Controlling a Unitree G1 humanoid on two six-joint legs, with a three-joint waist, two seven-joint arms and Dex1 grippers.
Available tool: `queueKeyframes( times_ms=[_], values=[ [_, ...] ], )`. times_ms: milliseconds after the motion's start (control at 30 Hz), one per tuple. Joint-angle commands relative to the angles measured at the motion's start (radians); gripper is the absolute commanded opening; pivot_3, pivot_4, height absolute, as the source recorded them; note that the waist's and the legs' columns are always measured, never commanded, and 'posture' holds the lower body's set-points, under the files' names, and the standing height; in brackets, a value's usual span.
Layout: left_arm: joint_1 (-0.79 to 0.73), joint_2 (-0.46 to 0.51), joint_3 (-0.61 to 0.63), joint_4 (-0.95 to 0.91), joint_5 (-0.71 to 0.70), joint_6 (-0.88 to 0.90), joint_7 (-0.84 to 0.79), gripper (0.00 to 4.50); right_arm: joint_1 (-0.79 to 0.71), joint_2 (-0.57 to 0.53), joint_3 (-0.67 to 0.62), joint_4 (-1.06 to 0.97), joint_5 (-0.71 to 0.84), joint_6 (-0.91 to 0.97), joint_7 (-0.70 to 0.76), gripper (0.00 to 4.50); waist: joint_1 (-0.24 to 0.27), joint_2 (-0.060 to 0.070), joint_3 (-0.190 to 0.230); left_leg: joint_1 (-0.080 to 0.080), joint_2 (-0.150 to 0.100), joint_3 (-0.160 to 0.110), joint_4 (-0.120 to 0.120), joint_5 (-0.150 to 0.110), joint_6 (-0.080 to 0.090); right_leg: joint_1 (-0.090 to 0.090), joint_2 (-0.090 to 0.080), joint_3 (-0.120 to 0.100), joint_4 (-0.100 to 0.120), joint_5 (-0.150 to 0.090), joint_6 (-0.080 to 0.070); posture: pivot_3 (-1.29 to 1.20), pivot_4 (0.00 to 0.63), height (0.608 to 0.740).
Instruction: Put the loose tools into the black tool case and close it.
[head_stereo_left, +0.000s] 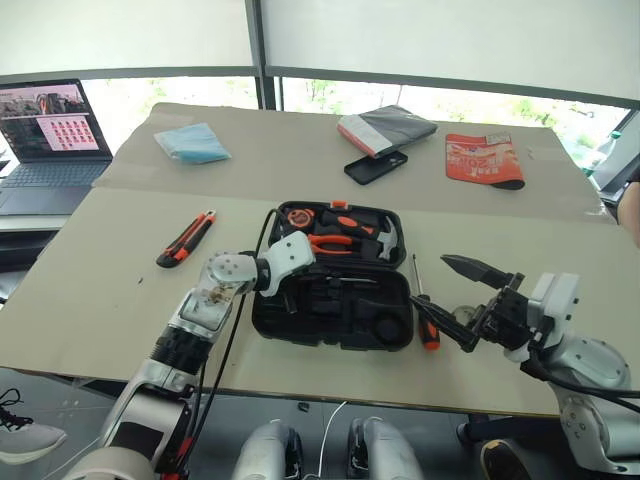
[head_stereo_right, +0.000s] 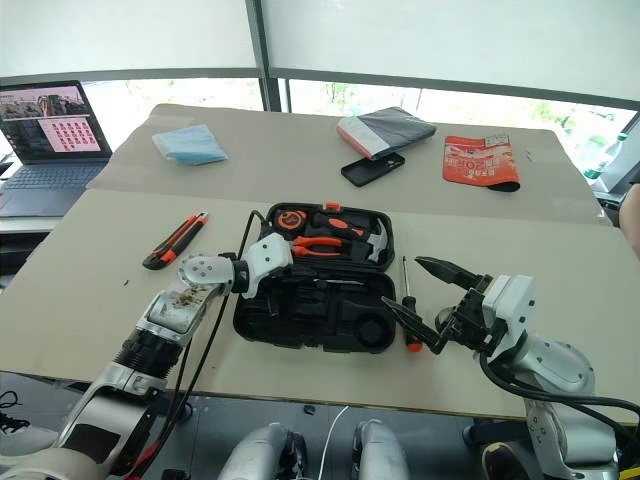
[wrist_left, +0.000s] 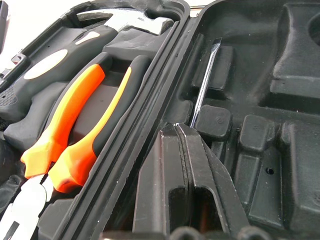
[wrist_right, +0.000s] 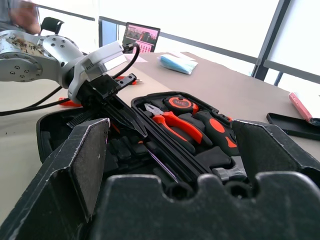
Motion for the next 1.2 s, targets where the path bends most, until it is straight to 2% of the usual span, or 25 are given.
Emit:
queueKeyframes(
  times_ms=[33, 133, 200, 233, 267, 400, 467, 500, 600, 667, 733, 833, 1000, 1067, 1100, 1200],
  values=[
    [0.023, 0.007, -0.042, 0.029, 0.040, -0.012, 0.009, 0.03, 0.002, -0.001, -0.029, -0.017, 0.001, -0.024, -0.008, 4.50, -0.001, 0.001, -0.001, 0.001, 0.000, 0.000, 0.000, 0.000, 0.000, 0.001, 0.000, 0.000, 0.000, 0.000, 0.000, 0.00, 0.150, 0.740],
    [0.012, -0.029, 0.057, 0.017, -0.074, -0.031, 0.010, 0.03, 0.017, -0.004, -0.064, -0.004, 0.007, -0.017, -0.024, 4.50, 0.000, 0.002, -0.002, 0.003, 0.000, 0.000, 0.000, -0.001, 0.001, 0.004, 0.000, 0.000, -0.001, 0.000, 0.000, 0.00, 0.150, 0.740],
    [0.016, -0.022, 0.107, -0.018, -0.174, -0.010, -0.066, 0.03, 0.041, -0.016, -0.098, -0.001, 0.016, -0.011, -0.022, 4.50, 0.001, 0.002, -0.002, 0.002, 0.000, 0.000, 0.000, -0.001, 0.001, 0.003, -0.001, 0.000, -0.001, 0.000, 0.000, 0.00, 0.150, 0.740],
    [0.020, -0.013, 0.111, -0.028, -0.194, -0.020, -0.095, 0.53, 0.049, -0.021, -0.107, -0.002, 0.018, -0.009, -0.020, 4.50, 0.000, 0.002, -0.002, 0.001, 0.000, 0.000, 0.000, -0.001, 0.001, 0.002, -0.002, 0.000, -0.001, 0.000, 0.000, 0.00, 0.150, 0.740],
    [0.028, 0.003, 0.117, -0.047, -0.223, -0.041, -0.142, 0.68, 0.065, -0.029, -0.122, -0.004, 0.020, -0.009, -0.013, 4.50, -0.002, 0.002, -0.002, -0.001, 0.000, 0.000, 0.000, -0.001, 0.001, 0.000, -0.002, 0.000, -0.001, 0.000, 0.000, 0.00, 0.150, 0.740],
    [0.054, 0.078, 0.225, -0.030, -0.335, -0.103, -0.242, 2.25, 0.240, -0.078, -0.232, -0.079, 0.049, 0.066, -0.001, 4.50, -0.002, 0.002, -0.002, -0.001, 0.000, 0.000, -0.001, 0.000, 0.000, -0.001, -0.001, -0.001, 0.000, 0.000, -0.001, 0.00, 0.150, 0.740],
    [0.116, 0.151, 0.311, -0.038, -0.433, -0.087, -0.341, 2.97, 0.417, -0.062, -0.311, -0.148, 0.049, 0.124, -0.018, 4.50, -0.003, 0.003, -0.002, -0.001, 0.002, 0.000, -0.001, 0.000, -0.001, -0.001, -0.001, 0.000, -0.001, 0.000, -0.001, 0.00, 0.150, 0.740],
    [0.157, 0.196, 0.330, -0.056, -0.453, -0.084, -0.390, 3.36, 0.493, -0.048, -0.341, -0.175, 0.036, 0.152, -0.037, 4.50, -0.003, 0.008, -0.005, -0.001, 0.001, 0.000, -0.001, 0.000, -0.001, -0.001, -0.001, 0.000, -0.001, 0.000, -0.001, 0.00, 0.150, 0.740],
    [0.257, 0.266, 0.355, -0.086, -0.466, -0.161, -0.473, 4.39, 0.638, -0.010, -0.395, -0.190, 0.038, 0.157, -0.032, 4.50, -0.007, 0.008, -0.005, 0.002, 0.004, 0.000, -0.003, -0.002, -0.005, 0.000, -0.002, 0.000, -0.001, -0.003, -0.003, 0.00, 0.150, 0.740],
    [0.301, 0.298, 0.373, -0.083, -0.465, -0.185, -0.503, 4.49, 0.704, 0.016, -0.417, -0.174, 0.040, 0.142, -0.005, 4.50, -0.004, 0.009, -0.006, 0.003, 0.003, 0.000, -0.003, -0.006, -0.009, 0.001, -0.003, 0.000, -0.002, -0.002, -0.002, 0.00, 0.150, 0.740],
    [0.324, 0.315, 0.395, -0.054, -0.476, -0.204, -0.517, 4.49, 0.733, 0.031, -0.418, -0.171, 0.029, 0.136, 0.000, 4.50, -0.004, 0.010, -0.006, 0.004, 0.003, 0.000, -0.003, -0.011, -0.005, -0.001, -0.005, 0.001, -0.003, -0.005, -0.007, 0.00, 0.150, 0.740],
    [0.339, 0.317, 0.412, -0.046, -0.496, -0.210, -0.522, 4.49, 0.705, 0.014, -0.400, -0.203, 0.048, 0.169, -0.021, 4.50, -0.003, 0.010, -0.006, 0.004, 0.003, -0.001, -0.004, -0.012, -0.004, -0.003, -0.005, 0.001, -0.004, -0.005, -0.007, 0.00, 0.150, 0.740],
    [0.356, 0.281, 0.399, -0.138, -0.535, -0.189, -0.505, 4.49, 0.518, -0.133, -0.324, -0.291, 0.106, 0.398, -0.142, 4.50, -0.007, 0.010, -0.007, 0.004, 0.003, 0.000, -0.004, -0.012, -0.003, -0.003, -0.005, 0.002, -0.004, -0.005, -0.007, 0.00, 0.150, 0.740],
    [0.357, 0.267, 0.393, -0.179, -0.550, -0.174, -0.492, 4.49, 0.438, -0.206, -0.288, -0.304, 0.104, 0.517, -0.209, 4.50, -0.005, 0.010, -0.007, 0.001, 0.003, 0.000, -0.004, -0.009, -0.008, -0.002, -0.004, 0.002, -0.003, -0.005, -0.008, 0.00, 0.150, 0.740],
    [0.358, 0.261, 0.391, -0.201, -0.560, -0.162, -0.483, 4.49, 0.394, -0.235, -0.269, -0.306, 0.113, 0.571, -0.236, 4.50, -0.003, 0.010, -0.006, 0.000, 0.003, 0.000, -0.004, -0.006, -0.012, -0.003, -0.004, 0.002, -0.003, -0.005, -0.008, 0.00, 0.150, 0.740],
    [0.368, 0.244, 0.379, -0.270, -0.582, -0.127, -0.450, 4.49, 0.225, -0.300, -0.185, -0.296, 0.170, 0.740, -0.308, 4.50, -0.001, 0.010, -0.006, -0.001, 0.003, -0.001, -0.004, -0.004, -0.010, -0.004, -0.004, 0.001, -0.003, -0.002, -0.003, 0.00, 0.150, 0.740]
  ],
)
